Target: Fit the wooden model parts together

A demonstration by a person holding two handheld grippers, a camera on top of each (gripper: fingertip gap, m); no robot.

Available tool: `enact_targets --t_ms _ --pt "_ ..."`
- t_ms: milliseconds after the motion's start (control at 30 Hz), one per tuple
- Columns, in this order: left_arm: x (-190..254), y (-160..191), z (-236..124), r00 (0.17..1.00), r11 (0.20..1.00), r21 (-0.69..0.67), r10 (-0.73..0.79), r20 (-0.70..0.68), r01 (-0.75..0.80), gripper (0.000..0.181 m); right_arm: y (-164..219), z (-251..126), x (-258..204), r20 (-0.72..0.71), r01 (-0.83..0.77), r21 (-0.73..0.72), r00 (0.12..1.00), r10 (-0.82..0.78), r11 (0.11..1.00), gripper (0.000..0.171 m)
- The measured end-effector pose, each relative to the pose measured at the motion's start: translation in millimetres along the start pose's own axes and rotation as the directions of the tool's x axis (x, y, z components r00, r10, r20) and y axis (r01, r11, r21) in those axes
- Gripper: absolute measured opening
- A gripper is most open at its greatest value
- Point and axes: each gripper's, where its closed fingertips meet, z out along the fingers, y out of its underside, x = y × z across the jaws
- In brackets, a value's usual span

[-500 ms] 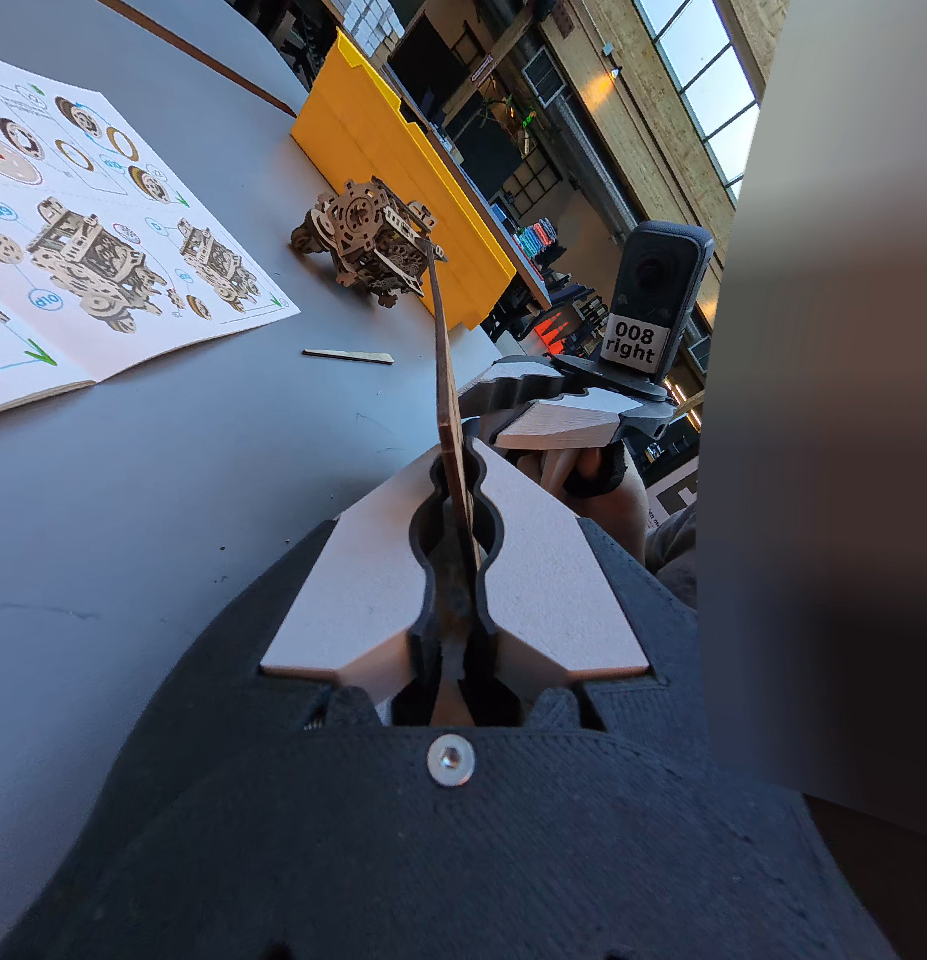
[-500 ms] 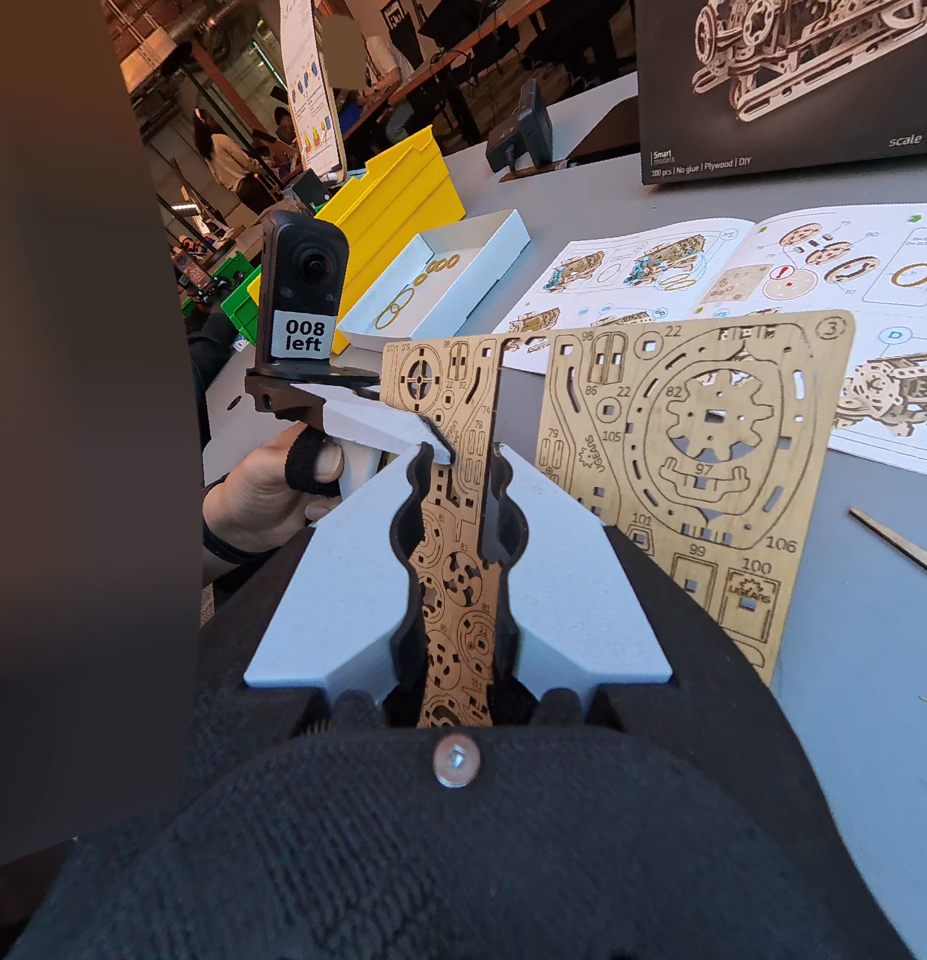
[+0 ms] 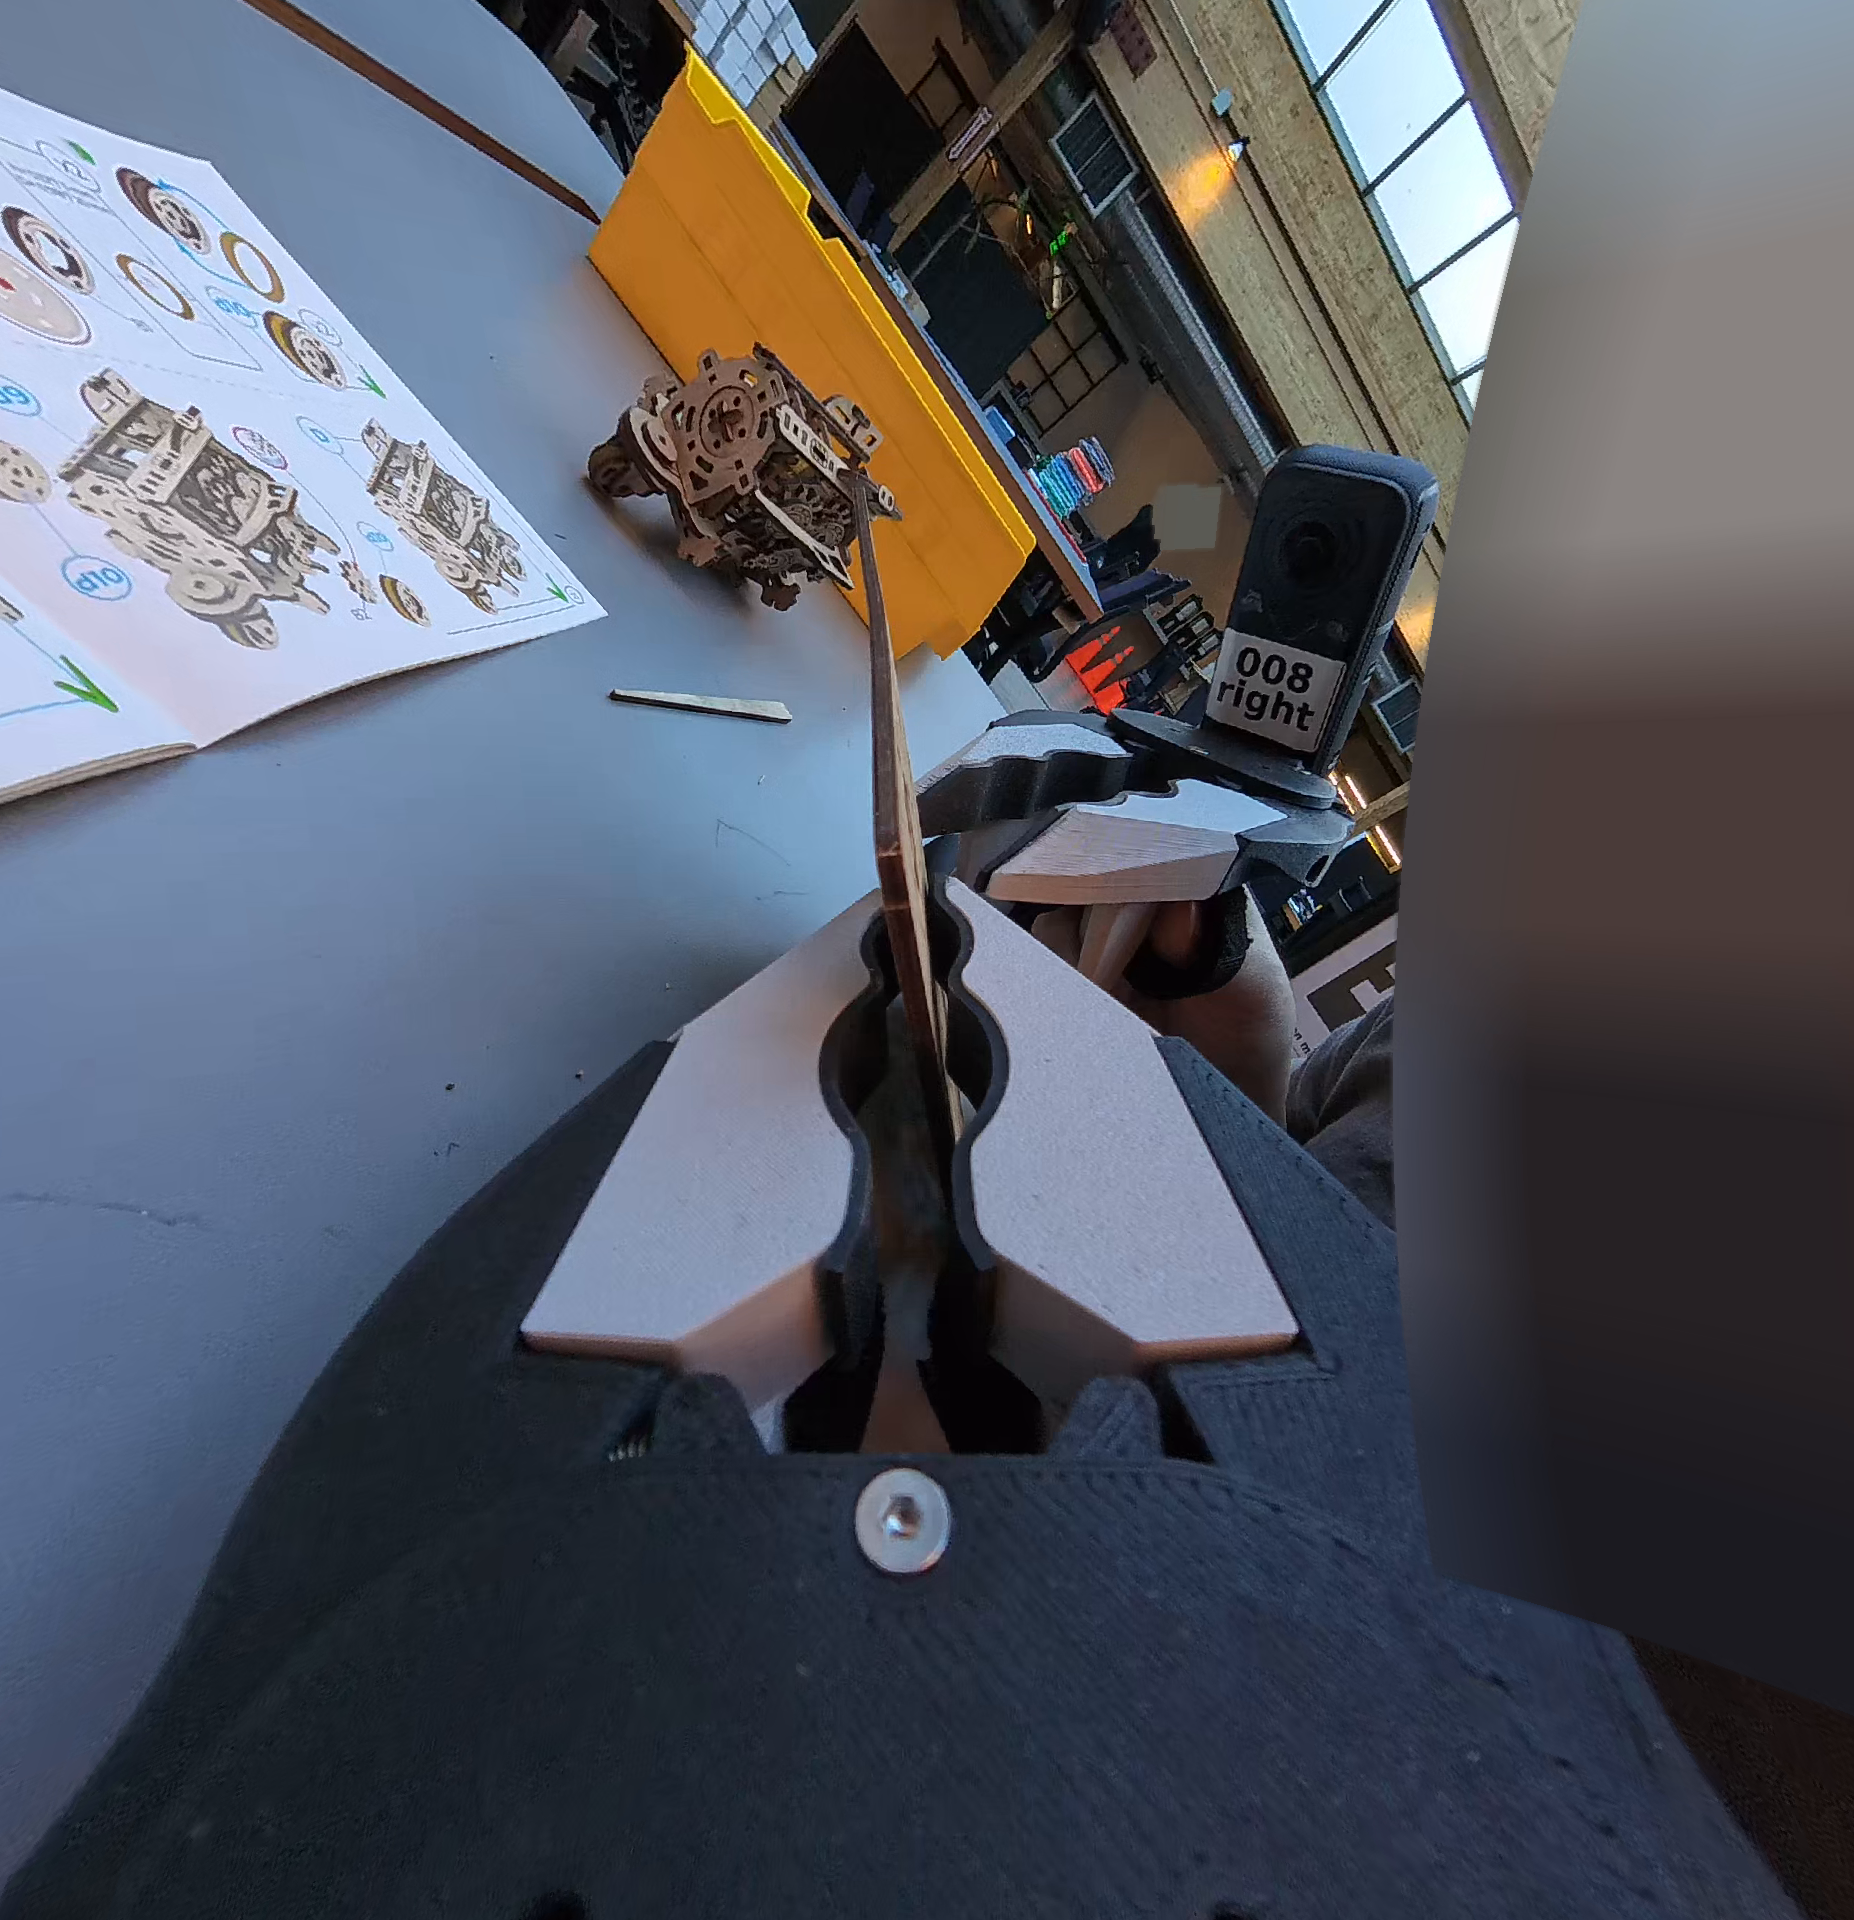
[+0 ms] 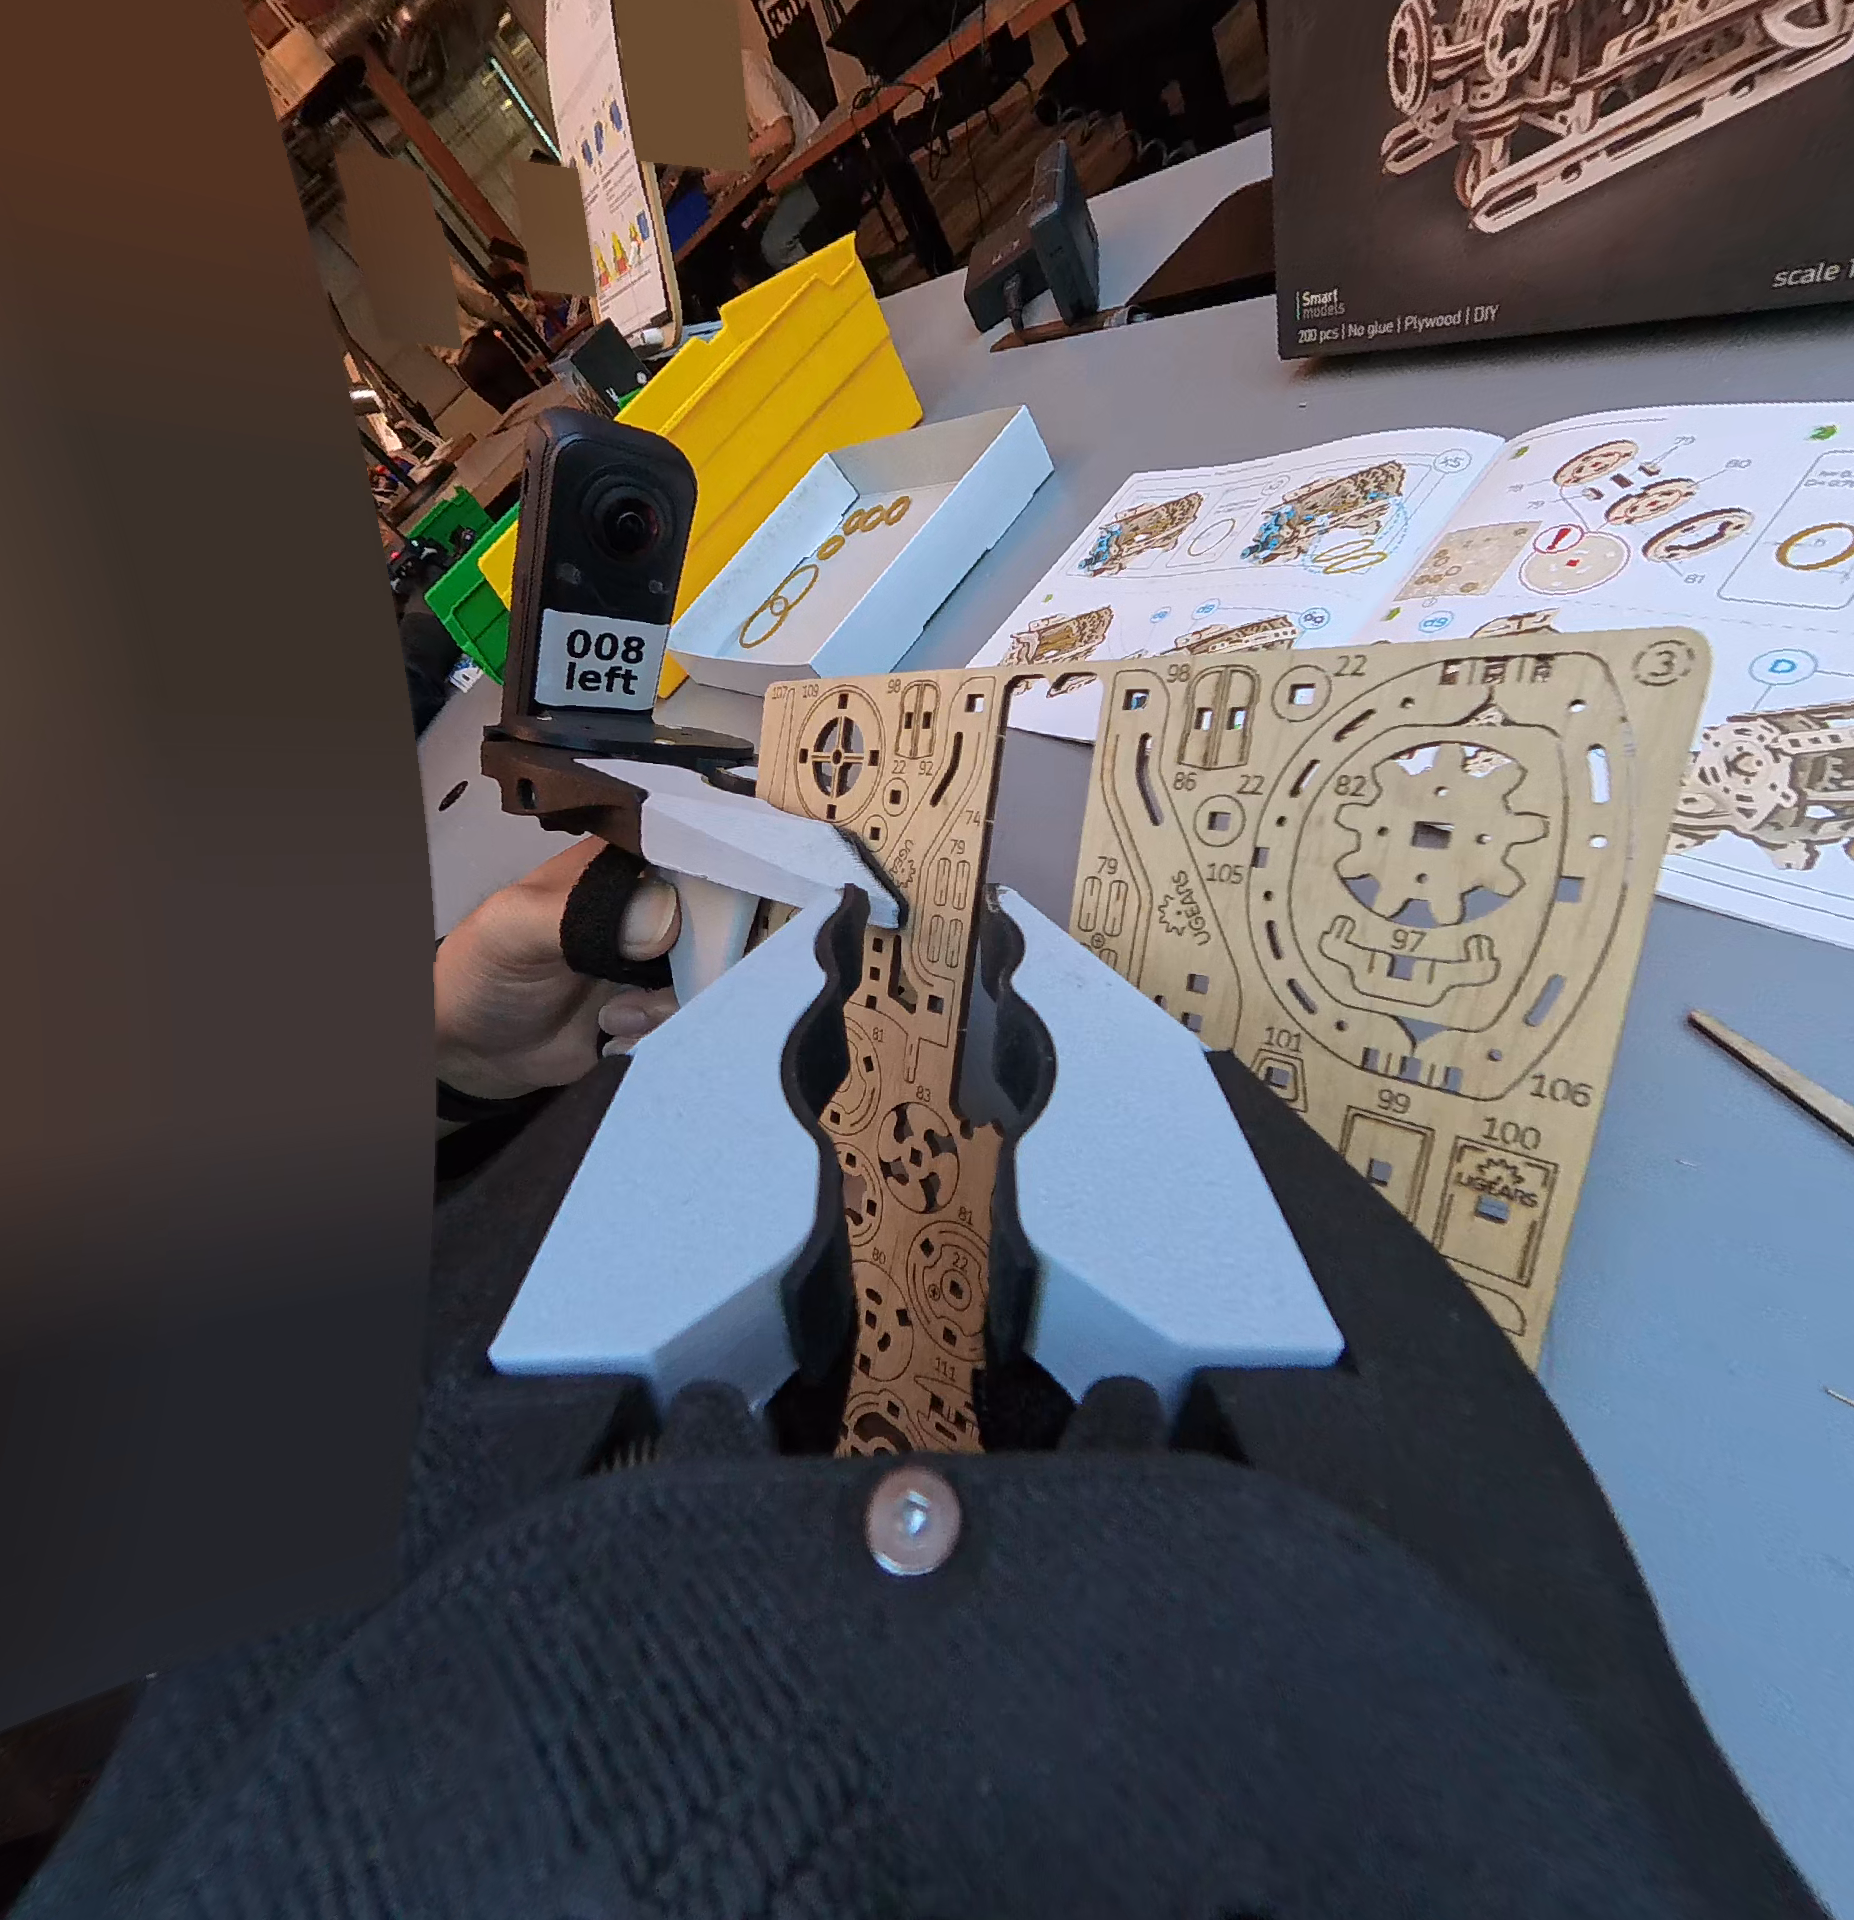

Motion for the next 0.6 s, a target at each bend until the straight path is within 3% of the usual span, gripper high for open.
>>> enact_targets --t_ms 600 --pt "-1.4 1.2 0.3 1.0 1.0 -0.005 -0.005 0.004 0.005 0.001 1.9 0.9 1.1 -0.006 0.003 -0.01 1.0 -0.004 1.0 0.021"
